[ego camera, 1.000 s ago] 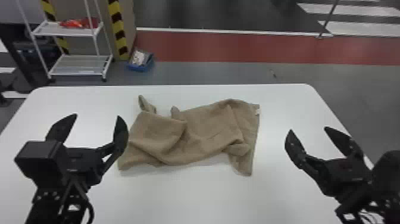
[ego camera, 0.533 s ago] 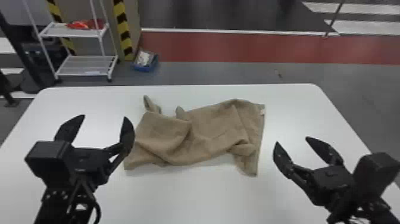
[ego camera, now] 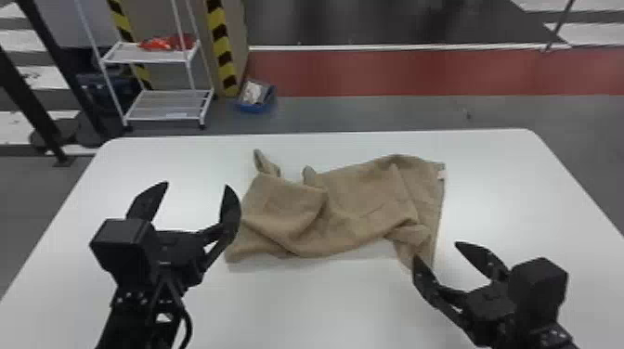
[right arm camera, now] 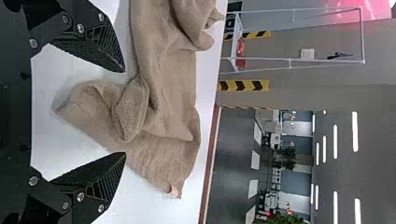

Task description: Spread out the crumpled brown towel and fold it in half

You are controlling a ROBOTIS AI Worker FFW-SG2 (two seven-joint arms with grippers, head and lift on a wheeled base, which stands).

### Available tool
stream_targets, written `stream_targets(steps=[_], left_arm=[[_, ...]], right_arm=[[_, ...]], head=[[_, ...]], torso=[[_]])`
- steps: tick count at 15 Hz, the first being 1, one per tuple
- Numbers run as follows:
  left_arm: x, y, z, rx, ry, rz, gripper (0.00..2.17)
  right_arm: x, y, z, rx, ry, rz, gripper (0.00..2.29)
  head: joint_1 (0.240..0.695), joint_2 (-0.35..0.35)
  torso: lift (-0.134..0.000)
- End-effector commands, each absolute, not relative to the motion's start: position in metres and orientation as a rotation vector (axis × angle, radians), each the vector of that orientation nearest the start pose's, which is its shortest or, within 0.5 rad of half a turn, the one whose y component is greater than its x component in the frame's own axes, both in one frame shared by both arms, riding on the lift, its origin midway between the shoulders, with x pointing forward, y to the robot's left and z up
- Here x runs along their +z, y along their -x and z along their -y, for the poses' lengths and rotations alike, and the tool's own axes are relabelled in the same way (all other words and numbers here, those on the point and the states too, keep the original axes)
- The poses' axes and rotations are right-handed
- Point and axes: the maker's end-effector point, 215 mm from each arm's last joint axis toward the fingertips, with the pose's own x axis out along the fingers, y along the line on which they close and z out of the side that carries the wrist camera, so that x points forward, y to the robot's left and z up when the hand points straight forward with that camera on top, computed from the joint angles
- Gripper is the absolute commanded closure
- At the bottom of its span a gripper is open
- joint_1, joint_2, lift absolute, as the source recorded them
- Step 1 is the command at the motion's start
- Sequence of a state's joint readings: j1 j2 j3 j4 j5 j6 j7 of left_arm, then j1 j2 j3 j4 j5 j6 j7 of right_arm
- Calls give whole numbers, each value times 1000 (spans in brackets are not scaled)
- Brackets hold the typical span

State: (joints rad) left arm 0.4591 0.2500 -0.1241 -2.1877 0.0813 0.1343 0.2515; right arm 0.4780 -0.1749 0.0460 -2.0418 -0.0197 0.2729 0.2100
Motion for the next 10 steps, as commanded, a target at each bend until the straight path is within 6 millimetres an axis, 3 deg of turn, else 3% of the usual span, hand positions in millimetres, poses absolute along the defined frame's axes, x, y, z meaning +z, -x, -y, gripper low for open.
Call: stream_targets(steps=[1, 6, 10], left_arm=[[-290, -458, -226, 19, -88, 5, 87], [-295, -459, -229, 23, -90, -2, 87], [-296, -460, -230, 25, -92, -3, 87]], right_arm=[[-434, -432, 183, 315, 111, -328, 286], [-460, -435, 181, 321, 122, -379, 441], [-465, -437, 182, 322, 131, -389, 478]], head=[[695, 51], [695, 56], [695, 60]], torso=[[-125], [-125], [-125]])
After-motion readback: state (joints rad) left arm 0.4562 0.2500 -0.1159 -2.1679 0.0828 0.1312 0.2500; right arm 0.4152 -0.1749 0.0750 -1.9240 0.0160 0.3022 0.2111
